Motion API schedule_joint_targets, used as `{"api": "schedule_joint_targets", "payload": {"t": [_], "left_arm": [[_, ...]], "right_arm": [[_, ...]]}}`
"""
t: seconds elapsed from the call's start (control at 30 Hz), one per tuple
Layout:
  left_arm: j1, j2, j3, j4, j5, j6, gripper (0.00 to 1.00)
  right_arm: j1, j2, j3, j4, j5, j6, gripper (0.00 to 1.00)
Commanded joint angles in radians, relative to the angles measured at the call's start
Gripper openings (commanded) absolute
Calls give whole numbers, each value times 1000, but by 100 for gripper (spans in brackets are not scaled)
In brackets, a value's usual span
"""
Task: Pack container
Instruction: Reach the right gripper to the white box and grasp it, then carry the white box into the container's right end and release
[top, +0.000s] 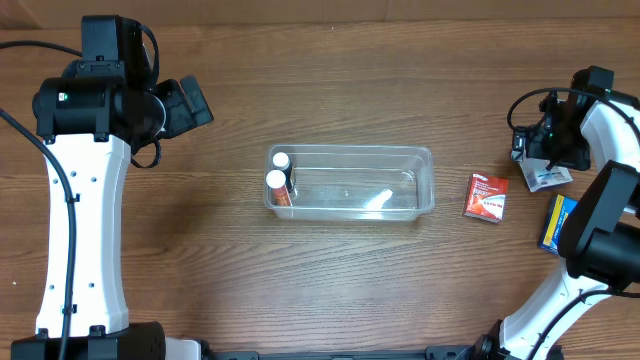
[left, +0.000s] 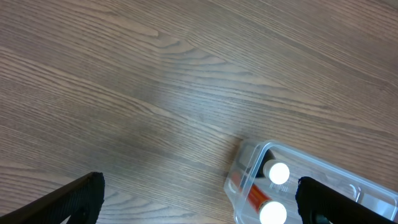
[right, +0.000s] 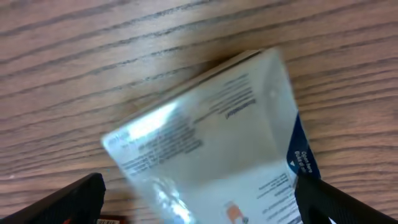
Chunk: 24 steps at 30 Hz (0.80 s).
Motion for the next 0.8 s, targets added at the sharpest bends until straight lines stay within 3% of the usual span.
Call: {"api": "schedule_joint_targets", "payload": {"t": [0.0, 0.77], "left_arm": [[3, 1, 6, 5, 7, 27, 100], [3, 1, 6, 45, 8, 26, 100]], "right_arm": [[-6, -28, 47, 3, -1, -23, 100], [-23, -26, 45, 42, 14, -218, 100]]}}
